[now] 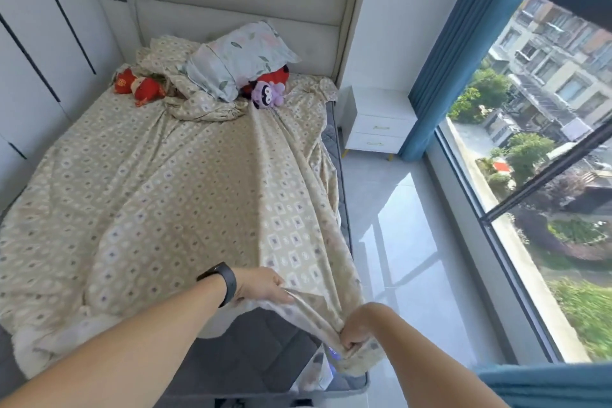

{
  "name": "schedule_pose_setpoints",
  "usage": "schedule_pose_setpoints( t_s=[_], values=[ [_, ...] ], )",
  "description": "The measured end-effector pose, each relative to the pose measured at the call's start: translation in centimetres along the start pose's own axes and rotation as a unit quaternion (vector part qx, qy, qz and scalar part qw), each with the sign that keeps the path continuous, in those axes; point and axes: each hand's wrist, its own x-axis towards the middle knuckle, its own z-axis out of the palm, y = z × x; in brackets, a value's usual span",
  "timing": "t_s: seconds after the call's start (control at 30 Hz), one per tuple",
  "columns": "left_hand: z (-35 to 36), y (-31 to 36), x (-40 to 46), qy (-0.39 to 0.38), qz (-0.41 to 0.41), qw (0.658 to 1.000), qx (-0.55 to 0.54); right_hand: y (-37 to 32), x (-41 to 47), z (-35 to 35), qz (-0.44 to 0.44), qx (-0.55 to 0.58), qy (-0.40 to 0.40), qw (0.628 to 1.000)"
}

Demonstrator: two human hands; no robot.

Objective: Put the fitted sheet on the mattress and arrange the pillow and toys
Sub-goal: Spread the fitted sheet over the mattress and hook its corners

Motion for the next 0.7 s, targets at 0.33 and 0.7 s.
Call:
schedule_pose_setpoints(
  t_s=[0.33,0.7],
  values=[
    [1.8,-1.9,1.2,0.170,0.069,0.981,-0.055,0.4,4.2,1.4,-0.003,0.150,0.183,0.972],
    [0.8,-7.2,0.1,0.231,0.124,0.952,-0.159,-11.1,2.2,-4.2,-0.234,0.208,0.354,0.882]
  ],
)
